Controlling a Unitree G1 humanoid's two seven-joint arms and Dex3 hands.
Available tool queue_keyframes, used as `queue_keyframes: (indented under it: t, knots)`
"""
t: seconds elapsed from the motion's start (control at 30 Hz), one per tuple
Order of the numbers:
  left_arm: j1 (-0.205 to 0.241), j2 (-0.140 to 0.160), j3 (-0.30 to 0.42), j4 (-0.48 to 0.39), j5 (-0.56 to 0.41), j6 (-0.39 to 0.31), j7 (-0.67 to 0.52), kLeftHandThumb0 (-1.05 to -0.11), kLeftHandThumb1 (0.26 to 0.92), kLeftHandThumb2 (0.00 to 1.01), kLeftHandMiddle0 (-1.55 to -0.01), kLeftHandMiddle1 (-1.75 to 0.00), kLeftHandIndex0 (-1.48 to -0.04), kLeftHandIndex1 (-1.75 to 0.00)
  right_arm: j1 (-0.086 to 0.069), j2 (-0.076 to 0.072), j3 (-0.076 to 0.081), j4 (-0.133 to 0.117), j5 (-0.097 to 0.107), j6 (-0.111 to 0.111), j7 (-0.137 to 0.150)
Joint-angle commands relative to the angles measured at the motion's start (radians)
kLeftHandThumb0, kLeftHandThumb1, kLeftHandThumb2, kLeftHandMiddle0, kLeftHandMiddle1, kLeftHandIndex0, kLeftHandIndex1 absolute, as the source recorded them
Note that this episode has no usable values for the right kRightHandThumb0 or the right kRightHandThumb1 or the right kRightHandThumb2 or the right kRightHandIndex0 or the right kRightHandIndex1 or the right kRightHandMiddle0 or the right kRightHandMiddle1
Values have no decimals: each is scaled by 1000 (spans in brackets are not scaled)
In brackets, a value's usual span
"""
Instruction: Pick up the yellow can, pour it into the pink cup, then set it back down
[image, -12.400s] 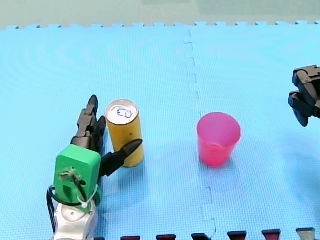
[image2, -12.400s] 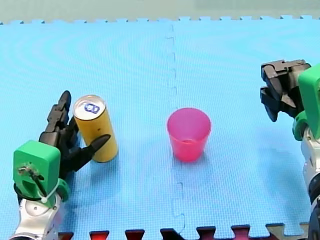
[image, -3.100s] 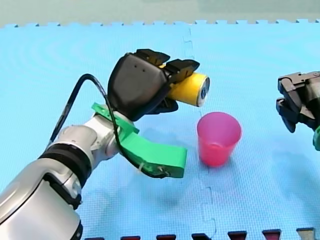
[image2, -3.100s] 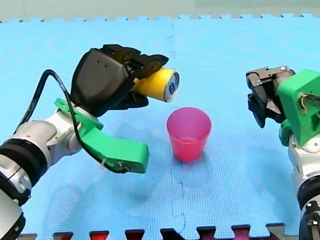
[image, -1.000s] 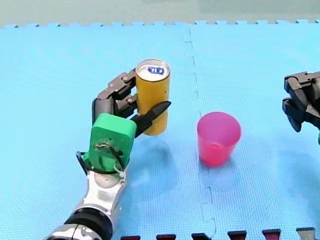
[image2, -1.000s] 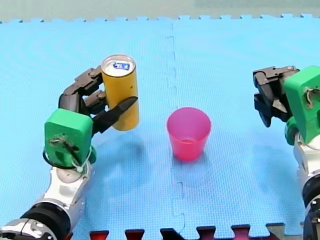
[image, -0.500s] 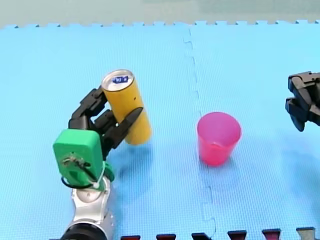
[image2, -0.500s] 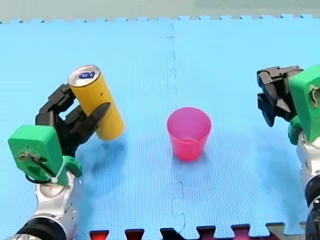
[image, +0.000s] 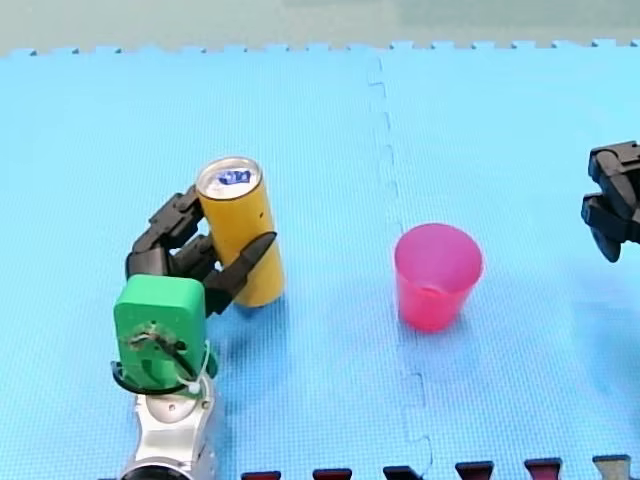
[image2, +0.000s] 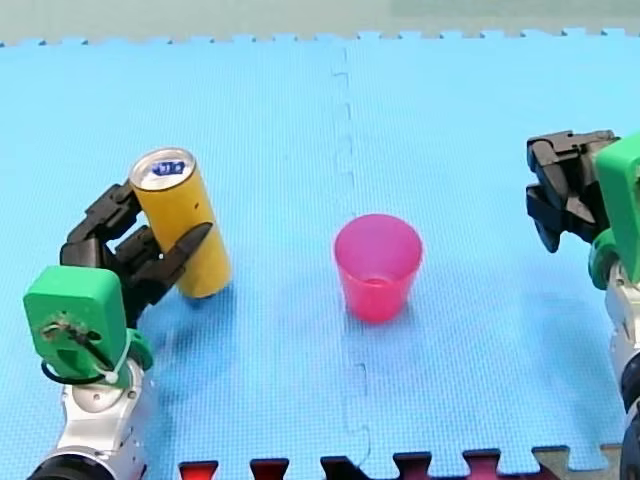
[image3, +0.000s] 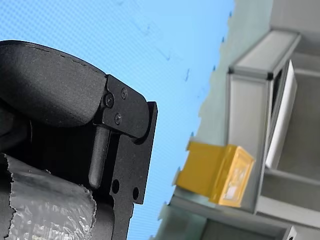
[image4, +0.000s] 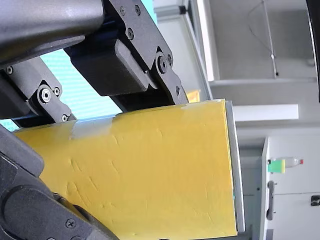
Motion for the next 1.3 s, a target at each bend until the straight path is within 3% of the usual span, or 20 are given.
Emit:
queue_keyframes:
  t: [0.0, 0.3, 0.47, 0.9, 1.2, 1.27]
  knots:
    - [4, 7, -10, -1, 18, -16, 17, -373, 826, 2, -1233, -1, -1177, 0, -6, -5, -2, 2, 0, 2, -10]
    - [21, 6, -50, -2, 82, -23, 84, -378, 834, 2, -1217, 0, -1168, 0, -5, -9, -3, 6, -6, 10, -27]
    - [6, 8, -67, 49, 117, -10, 139, -376, 836, 2, -1212, 0, -1169, 0, -2, -12, -3, 7, -9, 6, -30]
    - [-9, 6, -83, 92, 143, -17, 198, -378, 838, 1, -1223, -6, -1185, -5, 0, -26, -7, 9, -10, 0, -25]
    - [-4, 5, -91, 106, 155, -30, 223, -396, 837, 0, -1220, -3, -1196, -5, 4, -30, -10, 9, -10, -16, -17]
    - [-1, 10, -96, 109, 160, -37, 213, -404, 837, 0, -1177, -1, -1078, -1, 5, -30, -12, 10, -8, -20, -13]
